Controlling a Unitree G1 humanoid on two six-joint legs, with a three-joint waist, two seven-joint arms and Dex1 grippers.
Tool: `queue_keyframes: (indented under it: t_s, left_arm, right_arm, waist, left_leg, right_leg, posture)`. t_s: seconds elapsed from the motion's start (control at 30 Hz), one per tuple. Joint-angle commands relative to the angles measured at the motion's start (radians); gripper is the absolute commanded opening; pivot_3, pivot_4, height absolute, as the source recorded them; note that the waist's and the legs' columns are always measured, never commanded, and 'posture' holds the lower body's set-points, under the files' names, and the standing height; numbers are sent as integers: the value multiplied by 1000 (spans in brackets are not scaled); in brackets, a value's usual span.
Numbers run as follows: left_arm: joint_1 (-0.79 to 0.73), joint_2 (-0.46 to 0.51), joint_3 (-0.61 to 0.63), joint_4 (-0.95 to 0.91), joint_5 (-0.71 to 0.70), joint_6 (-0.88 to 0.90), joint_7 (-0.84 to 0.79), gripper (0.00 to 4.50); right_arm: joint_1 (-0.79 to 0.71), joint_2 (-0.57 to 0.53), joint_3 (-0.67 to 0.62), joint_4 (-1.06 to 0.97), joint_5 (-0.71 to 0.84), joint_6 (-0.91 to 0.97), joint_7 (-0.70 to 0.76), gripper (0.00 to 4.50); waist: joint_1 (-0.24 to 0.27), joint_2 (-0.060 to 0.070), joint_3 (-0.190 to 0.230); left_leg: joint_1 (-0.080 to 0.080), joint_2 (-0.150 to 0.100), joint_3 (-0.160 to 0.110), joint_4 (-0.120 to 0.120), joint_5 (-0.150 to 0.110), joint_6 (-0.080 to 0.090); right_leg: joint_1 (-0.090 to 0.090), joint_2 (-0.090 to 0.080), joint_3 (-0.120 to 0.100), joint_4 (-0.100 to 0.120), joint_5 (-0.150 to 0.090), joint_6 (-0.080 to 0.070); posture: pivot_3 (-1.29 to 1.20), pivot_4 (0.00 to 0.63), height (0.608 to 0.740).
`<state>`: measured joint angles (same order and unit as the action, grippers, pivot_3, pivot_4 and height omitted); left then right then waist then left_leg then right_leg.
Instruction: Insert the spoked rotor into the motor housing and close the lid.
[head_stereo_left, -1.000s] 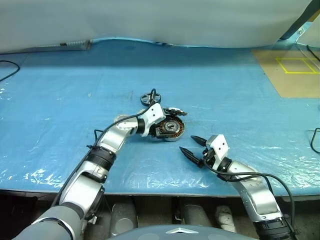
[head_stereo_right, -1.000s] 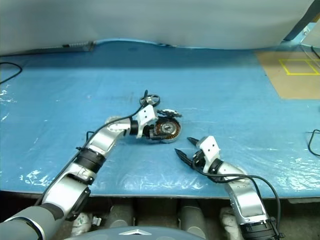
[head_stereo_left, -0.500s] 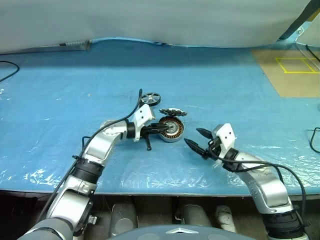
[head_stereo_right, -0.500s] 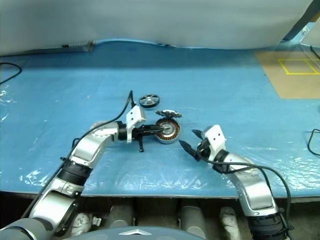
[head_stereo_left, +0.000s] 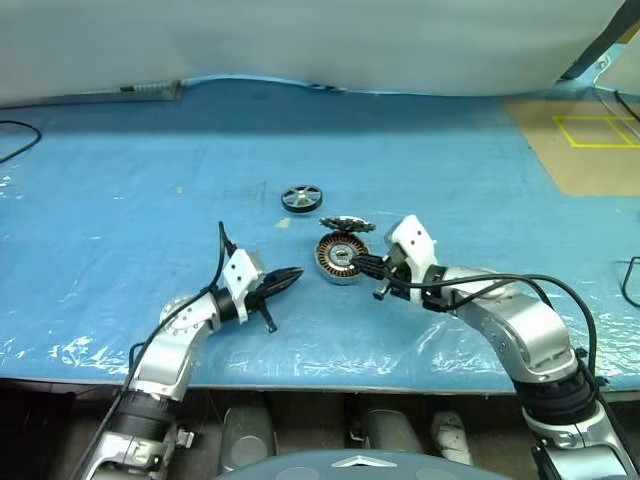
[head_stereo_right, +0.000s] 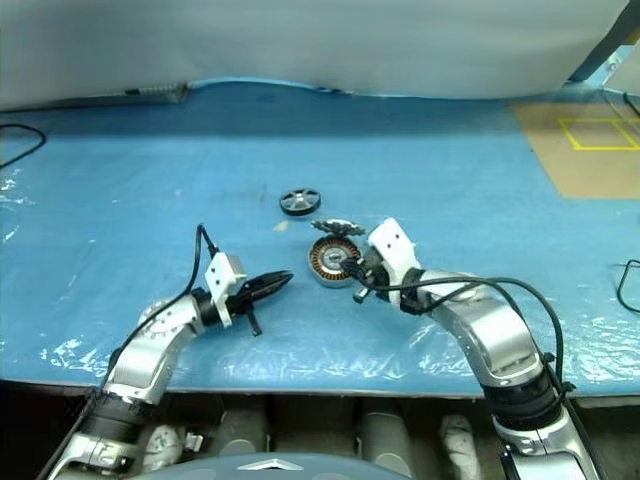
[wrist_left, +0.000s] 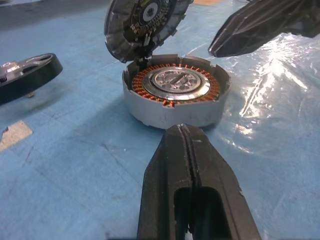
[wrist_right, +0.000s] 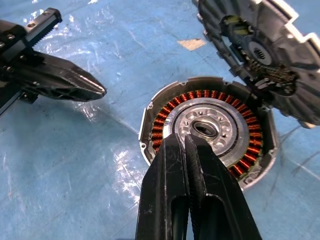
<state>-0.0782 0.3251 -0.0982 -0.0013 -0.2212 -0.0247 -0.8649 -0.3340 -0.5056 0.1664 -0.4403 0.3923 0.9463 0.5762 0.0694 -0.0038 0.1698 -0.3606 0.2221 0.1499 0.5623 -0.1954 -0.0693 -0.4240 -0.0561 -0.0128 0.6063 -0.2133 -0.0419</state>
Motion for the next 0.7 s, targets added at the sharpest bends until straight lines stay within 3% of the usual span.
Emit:
queue_keyframes:
  t_s: [0.03,0.27,0.7]
  left_arm:
    - [6,-10,16,-9,-5,-66,26,0]
    - [10,-13,1,25,-2,-89,46,0]
    - [-2,-11,-18,37,-10,-89,28,0]
  right_arm:
    - [-75,17,10,12,5,38,-15,44]
    - [-186,52,75,119,-40,52,-29,44]
    - [-232,71,126,225,-111,3,-12,44]
  waist:
    - [1,0,0]
    - [-1,0,0]
    - [0,0,0]
  left_leg:
    - [0,0,0,0,0,0]
    - [1,0,0,0,0,0]
    - [1,0,0,1,0,0]
  right_leg:
    - [0,0,0,0,0,0]
    - [0,0,0,0,0,0]
    - [0,0,1,2,0,0]
  posture:
    - [0,150,740]
    - [0,150,740]
    - [0,150,740]
